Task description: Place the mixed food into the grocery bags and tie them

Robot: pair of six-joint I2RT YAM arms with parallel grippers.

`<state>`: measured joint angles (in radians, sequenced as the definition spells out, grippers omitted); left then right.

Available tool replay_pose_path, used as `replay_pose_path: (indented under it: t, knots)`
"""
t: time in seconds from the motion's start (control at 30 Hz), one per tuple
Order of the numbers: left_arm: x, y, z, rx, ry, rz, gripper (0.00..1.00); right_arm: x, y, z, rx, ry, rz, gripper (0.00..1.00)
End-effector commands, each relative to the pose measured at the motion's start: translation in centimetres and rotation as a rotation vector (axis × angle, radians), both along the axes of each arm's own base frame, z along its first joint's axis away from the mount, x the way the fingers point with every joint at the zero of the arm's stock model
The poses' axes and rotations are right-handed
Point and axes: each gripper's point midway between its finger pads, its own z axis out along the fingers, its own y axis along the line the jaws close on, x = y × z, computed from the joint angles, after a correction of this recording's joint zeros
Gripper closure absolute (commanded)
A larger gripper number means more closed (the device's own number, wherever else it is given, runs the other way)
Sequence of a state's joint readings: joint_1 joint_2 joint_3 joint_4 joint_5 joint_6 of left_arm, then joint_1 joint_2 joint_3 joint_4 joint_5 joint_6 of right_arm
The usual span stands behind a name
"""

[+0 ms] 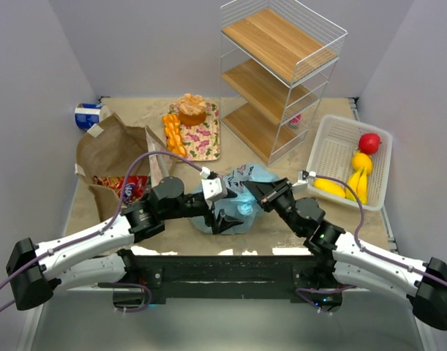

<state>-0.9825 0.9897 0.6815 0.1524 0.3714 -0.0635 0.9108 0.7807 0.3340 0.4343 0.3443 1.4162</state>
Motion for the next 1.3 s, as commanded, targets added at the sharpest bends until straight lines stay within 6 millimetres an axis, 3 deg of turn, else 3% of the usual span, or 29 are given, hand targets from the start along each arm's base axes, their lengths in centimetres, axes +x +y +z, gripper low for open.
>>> replay_pose_path:
  t: [0.0,0.07,0.2,0.37,0.5,0.53,0.57,0.6,0.67,0.73,0.9,1.0,1.03,1.07,1.1,1.27]
  knots:
    - [-1.3,0.4,3.6,-0.003,-0.039,-0.067,0.14,0.7,-1.3,2.8,0.003,-0.128,-0.043,1.0]
    - [-1.0,0.9,2.3,0.068,-0.012,-0.041,0.14,0.3,-1.2,3.4,-0.007,-0.163,-0.007,1.0]
    - [2.2,0.9,1.6,0.07,-0.028,0.117,0.18,0.2,-1.4,3.5,-0.054,-0.228,0.032,1.0]
    - [3.4,-0.4,1.7,-0.023,-0.046,0.151,0.38,-0.3,-1.5,4.5,-0.047,-0.278,0.085,1.0]
    - [1.9,-2.5,-0.3,-0.06,0.035,0.046,0.62,-0.2,-1.2,5.9,-0.063,-0.339,0.117,1.0]
    - [1.3,-2.9,-0.7,-0.073,0.072,0.028,0.74,-0.1,-1.0,6.2,-0.062,-0.35,0.12,1.0]
    - [0.9,-3.4,-0.1,-0.113,0.068,0.01,0.78,0.0,-1.1,6.5,-0.061,-0.356,0.116,1.0]
    - [0.4,-3.7,-1.0,-0.109,0.086,-0.005,0.82,0.1,-1.1,6.7,-0.062,-0.365,0.113,1.0]
    - [-1.0,-4.5,-0.2,-0.168,0.102,-0.042,0.85,0.1,-0.9,7.0,-0.065,-0.383,0.129,1.0]
    - [-2.0,-4.8,-0.8,-0.187,0.139,-0.057,0.87,0.1,-0.9,7.2,-0.071,-0.402,0.136,1.0]
    - [-4.0,-5.8,0.3,-0.302,0.182,-0.108,0.85,0.6,-1.3,7.8,-0.1,-0.434,0.14,1.0]
    - [-3.5,-5.1,1.3,-0.336,0.174,-0.068,0.61,0.8,-1.5,7.6,-0.129,-0.45,0.177,1.0]
    - [-3.1,-4.7,1.1,-0.328,0.159,-0.043,0.45,0.8,-1.6,7.6,-0.131,-0.454,0.191,1.0]
    - [-2.9,-3.9,1.7,-0.332,0.15,-0.015,0.4,0.2,-1.2,7.3,-0.135,-0.461,0.255,1.0]
    - [-2.1,-3.3,2.0,-0.341,0.138,0.034,0.31,0.9,-1.4,6.6,-0.139,-0.441,0.262,1.0]
    - [0.4,-0.4,3.3,-0.348,0.132,0.16,0.24,0.5,-0.3,6.6,-0.136,-0.48,0.4,1.0]
